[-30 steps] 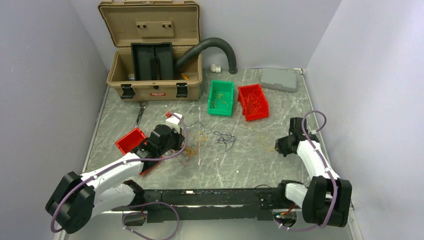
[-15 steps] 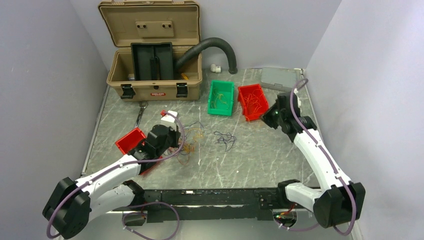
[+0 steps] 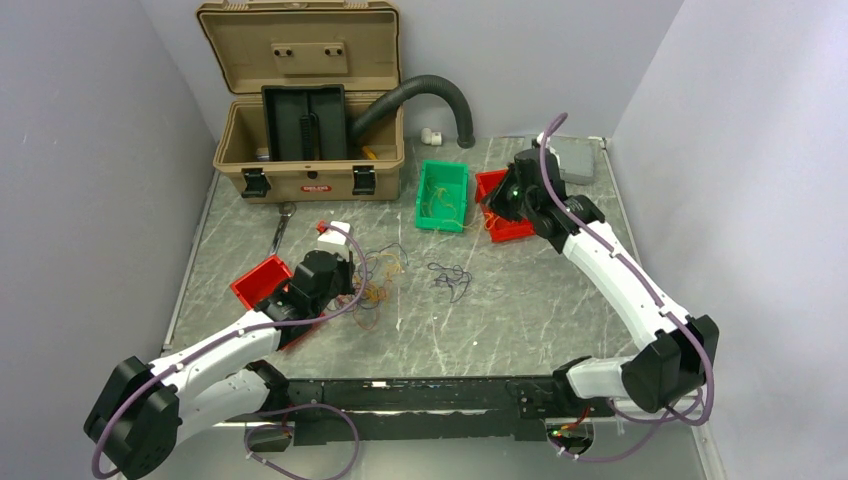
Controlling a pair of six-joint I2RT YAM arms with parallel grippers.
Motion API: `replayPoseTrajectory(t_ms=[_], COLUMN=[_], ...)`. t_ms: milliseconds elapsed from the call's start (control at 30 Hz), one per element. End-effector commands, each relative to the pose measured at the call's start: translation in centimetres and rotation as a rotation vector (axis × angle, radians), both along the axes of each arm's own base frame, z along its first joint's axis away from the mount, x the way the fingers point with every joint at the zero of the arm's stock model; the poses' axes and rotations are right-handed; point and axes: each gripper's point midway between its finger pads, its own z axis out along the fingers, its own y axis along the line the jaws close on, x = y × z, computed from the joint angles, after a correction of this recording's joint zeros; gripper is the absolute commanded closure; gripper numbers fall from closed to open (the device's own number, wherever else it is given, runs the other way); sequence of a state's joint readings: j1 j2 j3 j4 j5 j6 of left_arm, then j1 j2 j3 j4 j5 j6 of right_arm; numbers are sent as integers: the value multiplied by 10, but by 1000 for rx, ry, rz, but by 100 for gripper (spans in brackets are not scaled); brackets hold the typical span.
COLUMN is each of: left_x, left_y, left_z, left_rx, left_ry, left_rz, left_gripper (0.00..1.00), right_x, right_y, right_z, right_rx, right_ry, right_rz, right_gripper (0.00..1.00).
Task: Untangle the cables
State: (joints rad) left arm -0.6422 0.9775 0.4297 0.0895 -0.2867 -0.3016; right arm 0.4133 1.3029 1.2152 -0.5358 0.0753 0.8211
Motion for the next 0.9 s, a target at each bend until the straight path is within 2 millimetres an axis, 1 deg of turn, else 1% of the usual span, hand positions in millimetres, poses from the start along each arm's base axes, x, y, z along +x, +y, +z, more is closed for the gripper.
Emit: replayPoseTrajectory(t_ms=[0, 233, 400, 667, 867], left_x=[3, 4, 4, 4, 5], left_y=[2, 3, 3, 1, 2], left_z=[8, 7, 6, 5, 3], left_rx=[-18, -11, -6, -9, -2], left_ry=[-29, -26, -23, -20, -16], left_rz=[28, 30, 30, 27, 29], left_gripper=[100, 100, 100, 100, 100], right_x=[16, 26, 39, 74, 99], right_y=[9, 7, 5, 8, 19], right_z=[55, 88, 106, 126, 129], right_rx=[-11, -53, -102, -194, -236], right_ry=[-154, -254, -303, -386, -431], right_rz=[10, 16, 10, 9, 41], right_gripper=[100, 100, 100, 100, 100])
